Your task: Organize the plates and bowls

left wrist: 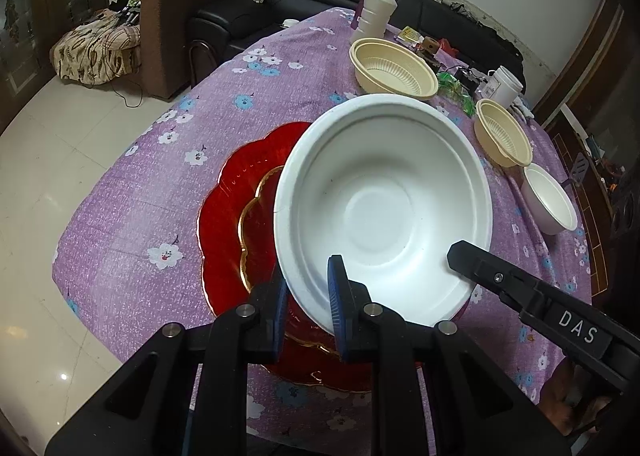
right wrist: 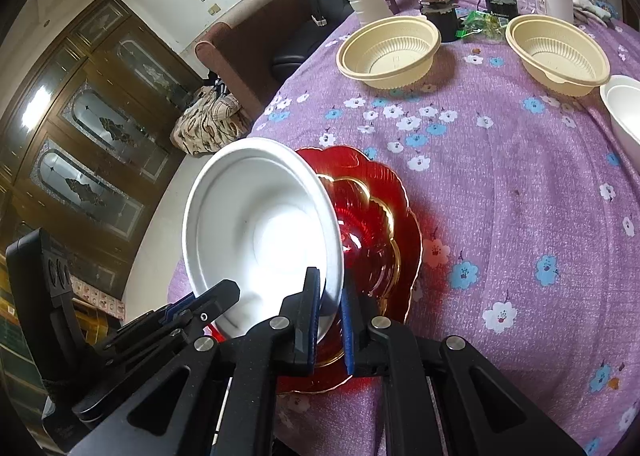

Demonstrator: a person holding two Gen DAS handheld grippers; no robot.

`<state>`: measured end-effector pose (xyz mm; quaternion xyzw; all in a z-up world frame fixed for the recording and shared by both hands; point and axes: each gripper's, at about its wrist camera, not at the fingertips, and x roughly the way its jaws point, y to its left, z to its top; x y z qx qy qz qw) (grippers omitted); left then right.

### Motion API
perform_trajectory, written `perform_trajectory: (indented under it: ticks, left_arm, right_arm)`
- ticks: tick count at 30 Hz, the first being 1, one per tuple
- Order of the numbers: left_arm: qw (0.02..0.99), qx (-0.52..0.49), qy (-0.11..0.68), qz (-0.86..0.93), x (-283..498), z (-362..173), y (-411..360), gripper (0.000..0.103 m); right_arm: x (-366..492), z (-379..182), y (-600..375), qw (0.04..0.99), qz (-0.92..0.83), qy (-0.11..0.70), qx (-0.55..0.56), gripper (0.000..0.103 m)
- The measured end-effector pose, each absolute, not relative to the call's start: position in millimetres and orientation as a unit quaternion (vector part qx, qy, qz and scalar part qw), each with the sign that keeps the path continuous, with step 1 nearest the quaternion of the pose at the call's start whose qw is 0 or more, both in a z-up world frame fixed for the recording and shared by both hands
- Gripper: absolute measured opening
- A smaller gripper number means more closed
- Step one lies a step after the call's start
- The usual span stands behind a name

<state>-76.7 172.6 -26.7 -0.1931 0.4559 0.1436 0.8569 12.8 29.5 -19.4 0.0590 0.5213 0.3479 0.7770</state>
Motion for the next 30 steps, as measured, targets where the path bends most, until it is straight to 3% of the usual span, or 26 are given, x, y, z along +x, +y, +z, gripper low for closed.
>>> perform_trajectory:
  ticks: [30]
  left_arm:
    - [0.849, -0.194, 0.470, 0.145, -76.1, -38.5, 177.1, 0.017]
  right_arm:
    - [14.4, -33.2, 36.0, 0.767, 0.345, 0.539, 0.055, 0.009]
